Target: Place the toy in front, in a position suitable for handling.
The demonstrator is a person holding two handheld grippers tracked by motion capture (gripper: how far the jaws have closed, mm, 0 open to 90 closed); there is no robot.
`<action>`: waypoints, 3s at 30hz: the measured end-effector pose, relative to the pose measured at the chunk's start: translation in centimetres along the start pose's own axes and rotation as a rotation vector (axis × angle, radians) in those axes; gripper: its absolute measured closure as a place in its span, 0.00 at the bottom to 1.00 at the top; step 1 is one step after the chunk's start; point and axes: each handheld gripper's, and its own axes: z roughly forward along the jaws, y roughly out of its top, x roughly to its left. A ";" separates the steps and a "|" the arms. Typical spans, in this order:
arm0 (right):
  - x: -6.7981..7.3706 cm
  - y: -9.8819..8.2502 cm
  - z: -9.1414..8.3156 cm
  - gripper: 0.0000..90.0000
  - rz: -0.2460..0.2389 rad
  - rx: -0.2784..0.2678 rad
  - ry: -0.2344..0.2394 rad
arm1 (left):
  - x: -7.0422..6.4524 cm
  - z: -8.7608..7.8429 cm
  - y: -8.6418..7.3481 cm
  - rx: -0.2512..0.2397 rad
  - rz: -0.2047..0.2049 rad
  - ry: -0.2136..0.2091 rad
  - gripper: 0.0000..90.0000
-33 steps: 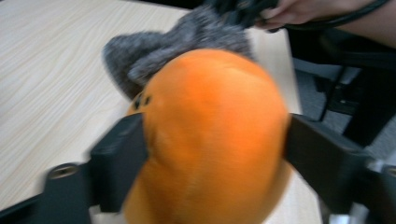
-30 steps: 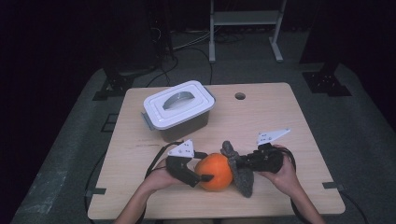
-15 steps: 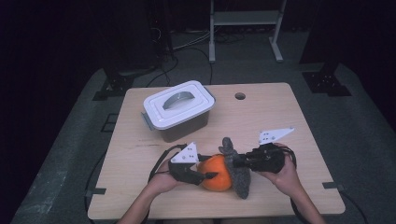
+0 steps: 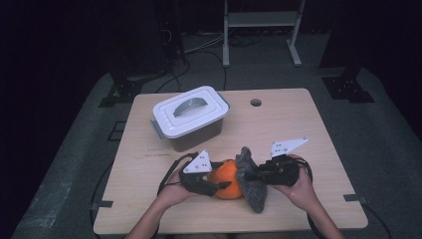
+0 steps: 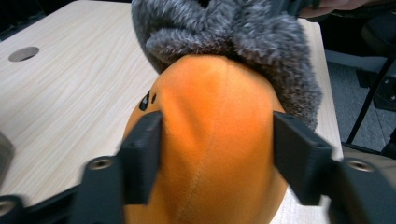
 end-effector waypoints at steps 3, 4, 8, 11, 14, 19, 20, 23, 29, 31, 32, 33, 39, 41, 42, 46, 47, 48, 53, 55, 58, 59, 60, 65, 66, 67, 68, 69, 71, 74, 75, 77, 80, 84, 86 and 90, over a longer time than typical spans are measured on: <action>-0.5 -0.3 -0.4 0.84 0.013 -0.001 -0.019 | 0.3 0.2 -0.1 0.021 -0.017 -0.002 0.23; -0.7 -0.4 -0.6 0.84 0.019 -0.001 -0.025 | 0.5 0.2 -0.3 0.024 -0.025 -0.010 0.24; -1.4 -0.8 -1.0 0.84 0.038 -0.004 -0.048 | 0.1 0.6 -0.4 0.022 0.001 -0.010 0.38; -1.2 -0.6 -1.4 0.84 0.034 -0.002 -0.068 | 0.0 0.7 -0.4 0.018 0.013 -0.004 0.49; -0.3 0.2 -1.8 0.84 0.013 -0.046 -0.052 | 0.1 0.7 -0.5 0.008 0.001 0.001 0.51; 0.4 0.7 -0.7 0.84 -0.017 -0.007 -0.053 | 0.2 0.9 -0.5 0.006 -0.018 0.009 0.31; 0.3 0.6 -0.6 0.84 -0.014 -0.005 -0.043 | 0.3 1.1 -0.6 0.017 -0.016 0.016 0.23; 0.5 0.7 -0.7 0.84 -0.016 -0.010 -0.039 | 0.6 1.6 -1.0 0.028 -0.045 -0.008 0.14; 1.2 1.3 -0.6 0.84 -0.037 -0.018 -0.051 | 0.1 1.3 -0.9 0.018 0.005 -0.008 0.45; 1.2 1.3 -0.6 0.84 -0.042 -0.016 -0.061 | 0.3 1.0 -0.9 -0.005 -0.022 0.012 0.50; 1.1 1.2 -0.6 0.84 -0.040 -0.014 -0.063 | 0.5 0.9 -0.9 -0.012 -0.031 0.025 0.51; 0.9 1.1 -0.6 0.84 -0.038 -0.012 -0.068 | 0.6 0.7 -0.8 -0.019 -0.037 0.048 0.51; -0.7 -0.2 -0.3 0.84 0.029 0.020 -0.076 | 1.2 -0.3 -0.9 -0.023 -0.055 0.148 0.50; -0.3 0.3 -0.5 0.84 0.017 -0.011 -0.062 | 0.9 0.2 -0.9 -0.003 -0.046 0.141 0.50; 0.0 0.7 -0.6 0.84 0.008 -0.030 -0.051 | 0.7 0.4 -0.9 0.002 -0.039 0.137 0.49; 0.2 0.9 -0.2 0.84 0.006 -0.028 -0.054 | 0.2 0.8 -0.6 0.013 -0.019 0.121 0.45; 0.0 0.7 0.0 0.84 0.008 -0.015 -0.059 | 0.1 0.8 -0.6 0.021 -0.011 0.107 0.44; -0.2 0.4 0.3 0.84 0.016 0.000 -0.062 | 0.1 0.8 -0.6 0.021 -0.013 0.097 0.42; -1.3 -0.6 0.4 0.84 0.055 0.034 -0.082 | 0.4 0.9 -0.7 0.015 -0.053 -0.001 0.36; -1.6 -0.8 0.1 0.84 0.070 0.035 -0.093 | 0.1 1.1 -0.7 0.026 -0.030 -0.038 0.36; -1.5 -0.6 -0.5 0.84 0.062 0.005 -0.097 | -0.1 1.1 -0.5 0.014 -0.029 -0.076 0.35; -1.3 -0.5 -0.6 0.84 0.060 -0.002 -0.093 | -0.1 1.1 -0.5 0.015 -0.025 -0.072 0.35; -1.3 -0.4 -0.5 0.84 0.054 0.003 -0.093 | -0.1 1.0 -0.4 0.013 -0.024 -0.068 0.33; -1.6 -0.9 0.0 0.84 0.065 0.042 -0.065 | 0.3 0.8 -0.4 0.002 -0.026 0.016 0.30; -1.7 -1.0 0.0 0.84 0.064 0.045 -0.063 | 0.4 0.9 -0.5 0.022 -0.029 0.025 0.29; -1.7 -1.1 -0.1 0.84 0.068 0.048 -0.065 | 0.5 1.1 -0.7 0.039 -0.028 0.024 0.30; -1.8 -1.0 -0.2 0.84 0.070 0.049 -0.068 | 0.5 1.3 -0.9 0.046 -0.030 0.011 0.30; -1.7 -1.0 -0.3 0.84 0.068 0.043 -0.071 | 0.4 1.5 -1.0 0.054 -0.037 -0.002 0.30; -1.6 -0.7 -0.6 0.84 0.054 0.019 -0.082 | 0.2 1.5 -0.9 0.069 -0.027 -0.038 0.32; -1.7 -0.6 -0.5 0.84 0.063 0.020 -0.076 | 0.1 1.3 -0.7 0.066 -0.021 -0.062 0.35; -1.8 -0.8 -0.4 0.84 0.068 0.024 -0.073 | 0.2 1.2 -0.7 0.059 -0.019 -0.066 0.35; -2.0 -1.1 -0.2 0.84 0.080 0.044 -0.049 | 0.3 1.0 -0.6 0.040 -0.023 -0.059 0.34; -2.0 -1.4 0.0 0.83 0.075 0.068 -0.009 | 0.5 1.0 -0.5 0.033 -0.032 -0.013 0.25; -2.0 -1.8 0.2 0.83 0.069 0.084 0.029 | 0.6 1.6 -1.0 0.060 -0.052 -0.005 0.25; -2.0 -1.8 0.1 0.83 0.066 0.087 0.027 | 0.5 1.8 -1.1 0.060 -0.050 -0.012 0.27; -2.0 -1.2 -0.9 0.83 0.058 0.032 -0.019 | 0.3 1.5 -1.2 0.083 -0.047 -0.084 0.34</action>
